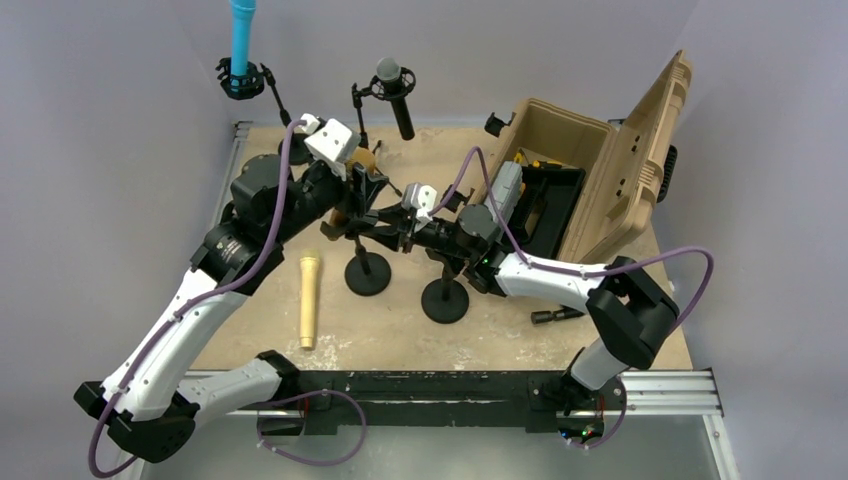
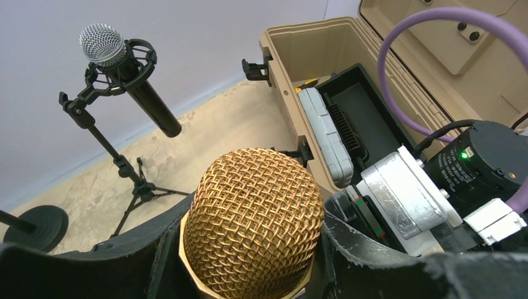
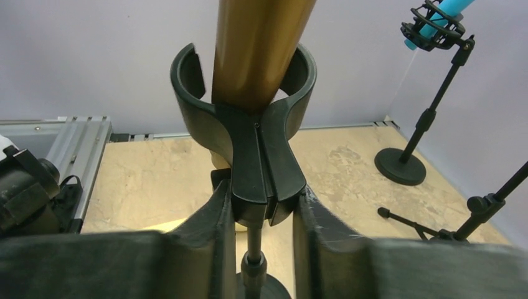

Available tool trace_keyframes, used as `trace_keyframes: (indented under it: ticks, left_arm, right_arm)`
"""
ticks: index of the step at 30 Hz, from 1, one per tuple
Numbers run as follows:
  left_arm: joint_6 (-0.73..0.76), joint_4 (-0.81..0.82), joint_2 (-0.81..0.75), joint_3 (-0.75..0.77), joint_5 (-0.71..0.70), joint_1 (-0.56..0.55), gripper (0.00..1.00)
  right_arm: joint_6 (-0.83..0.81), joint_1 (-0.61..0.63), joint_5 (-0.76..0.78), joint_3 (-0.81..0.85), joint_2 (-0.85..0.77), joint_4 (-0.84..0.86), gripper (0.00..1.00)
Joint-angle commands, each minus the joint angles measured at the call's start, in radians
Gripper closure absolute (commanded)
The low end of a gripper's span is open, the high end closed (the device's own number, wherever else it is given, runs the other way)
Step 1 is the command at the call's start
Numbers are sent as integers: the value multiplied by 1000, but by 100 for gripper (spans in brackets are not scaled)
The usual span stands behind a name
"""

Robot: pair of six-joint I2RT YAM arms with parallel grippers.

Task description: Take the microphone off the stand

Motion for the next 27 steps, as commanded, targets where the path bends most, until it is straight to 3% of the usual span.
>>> trace_keyframes:
  ticks: [1, 7, 13, 19, 27]
  left_arm:
    - [-31, 47, -17, 15, 40, 1, 100]
    - [-31, 19, -19, 69, 85, 0, 100]
    - [19, -71, -25, 218, 180, 0, 100]
    - [-12, -122, -24, 362, 361, -1, 100]
    - [-14, -147, -107, 526, 271, -1, 100]
  right_arm:
    - [-25, -2, 31, 38, -1, 35, 100]
    - [4, -4, 70, 47, 13, 4, 100]
    - [22, -6, 90, 62, 34, -17, 100]
    - [33, -6, 108, 89, 61, -36, 100]
    - [37, -12, 135, 82, 59, -40, 100]
